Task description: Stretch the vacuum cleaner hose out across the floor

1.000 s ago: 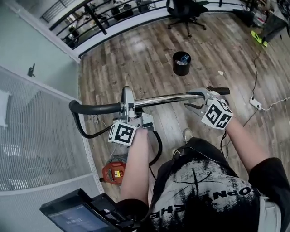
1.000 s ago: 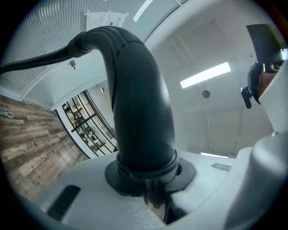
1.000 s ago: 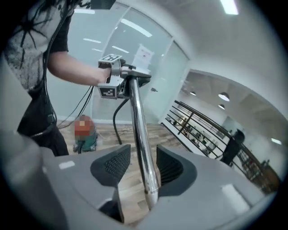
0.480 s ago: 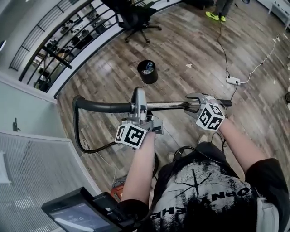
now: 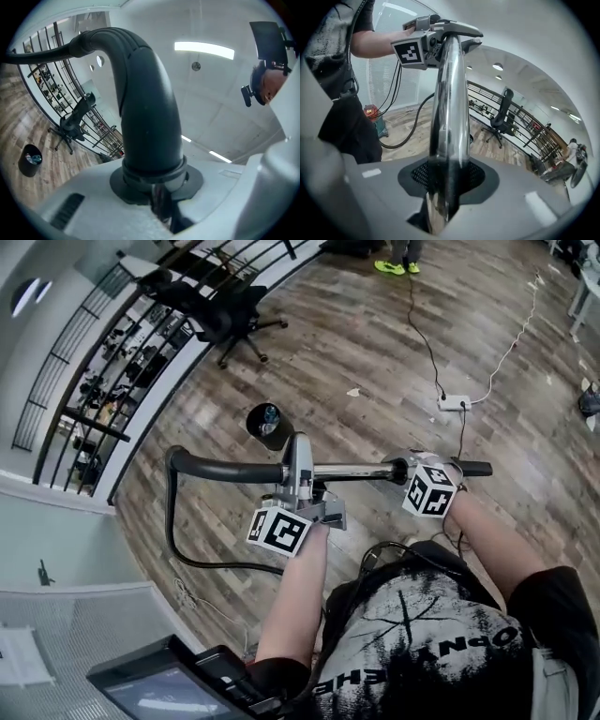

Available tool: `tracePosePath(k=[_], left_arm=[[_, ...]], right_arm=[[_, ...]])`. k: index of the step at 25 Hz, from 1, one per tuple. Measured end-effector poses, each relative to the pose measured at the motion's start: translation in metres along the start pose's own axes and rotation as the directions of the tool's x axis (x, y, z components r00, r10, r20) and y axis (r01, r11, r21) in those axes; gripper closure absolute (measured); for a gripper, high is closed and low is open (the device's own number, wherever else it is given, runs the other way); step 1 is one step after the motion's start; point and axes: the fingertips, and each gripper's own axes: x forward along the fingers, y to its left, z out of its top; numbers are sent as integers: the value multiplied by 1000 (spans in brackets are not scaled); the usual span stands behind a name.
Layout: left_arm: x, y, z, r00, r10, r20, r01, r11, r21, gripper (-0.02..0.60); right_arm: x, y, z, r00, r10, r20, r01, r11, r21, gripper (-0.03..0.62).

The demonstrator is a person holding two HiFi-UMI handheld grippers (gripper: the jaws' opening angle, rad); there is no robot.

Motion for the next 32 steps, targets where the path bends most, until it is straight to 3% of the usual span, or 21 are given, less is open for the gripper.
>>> tracePosePath(k=[5,9,13,18,24,28,32], left_arm=[[89,-24,-67,994,-67,-82,63,997,-46,520],[156,-39,-118,977,-134,-165,126,990,-59,514],[207,-35,-166,943,-180,-281,168,984,-65,497],[278,-24,-222,890,-260,-374,230,965,-125,485],[397,-13,-269,839,-373,-396,283,921,-270,497],[444,-17,-293,809,-436,-394,310,886,-345,505],[487,-10,-322,788,-460,-409,308,870,-385,506]], right_arm=[[-45,-51,-74,999,-17,-34,20,996,92,470],[-71,-85,-126,997,-22,-70,34,982,187,470],[-77,-110,-167,995,-13,-95,39,959,280,470],[-82,-157,-221,989,-24,-147,77,928,364,470],[-102,-258,-278,962,-85,-260,189,894,406,470],[-118,-299,-309,935,-138,-326,270,873,405,470],[-121,-331,-339,925,-137,-353,291,855,429,470]])
